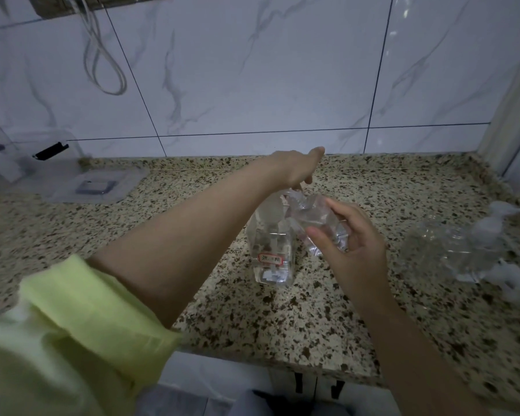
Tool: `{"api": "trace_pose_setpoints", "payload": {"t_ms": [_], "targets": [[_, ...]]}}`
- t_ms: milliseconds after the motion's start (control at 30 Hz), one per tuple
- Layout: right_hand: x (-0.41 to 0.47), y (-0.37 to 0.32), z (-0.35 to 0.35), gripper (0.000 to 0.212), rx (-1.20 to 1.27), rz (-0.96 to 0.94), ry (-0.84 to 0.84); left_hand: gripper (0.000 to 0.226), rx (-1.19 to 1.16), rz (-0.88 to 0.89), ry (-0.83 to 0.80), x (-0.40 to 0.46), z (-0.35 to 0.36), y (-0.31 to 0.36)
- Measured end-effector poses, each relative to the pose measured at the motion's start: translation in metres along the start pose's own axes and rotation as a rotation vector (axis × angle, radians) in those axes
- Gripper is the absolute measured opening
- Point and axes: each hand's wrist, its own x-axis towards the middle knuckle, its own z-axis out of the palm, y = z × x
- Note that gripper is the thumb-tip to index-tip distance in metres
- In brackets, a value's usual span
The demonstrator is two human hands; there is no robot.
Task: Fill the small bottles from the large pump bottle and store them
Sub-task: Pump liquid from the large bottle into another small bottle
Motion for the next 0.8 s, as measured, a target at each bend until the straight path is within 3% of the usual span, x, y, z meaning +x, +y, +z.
{"api": "trace_pose_setpoints", "payload": {"t_ms": [800], "targets": [[0.0010, 0.0026, 0.0004, 0.046, -0.008, -0.022, 0.006, 0.078, -0.026, -0.011, -0.023, 0.0027, -0.0019, -0.0025]]}}
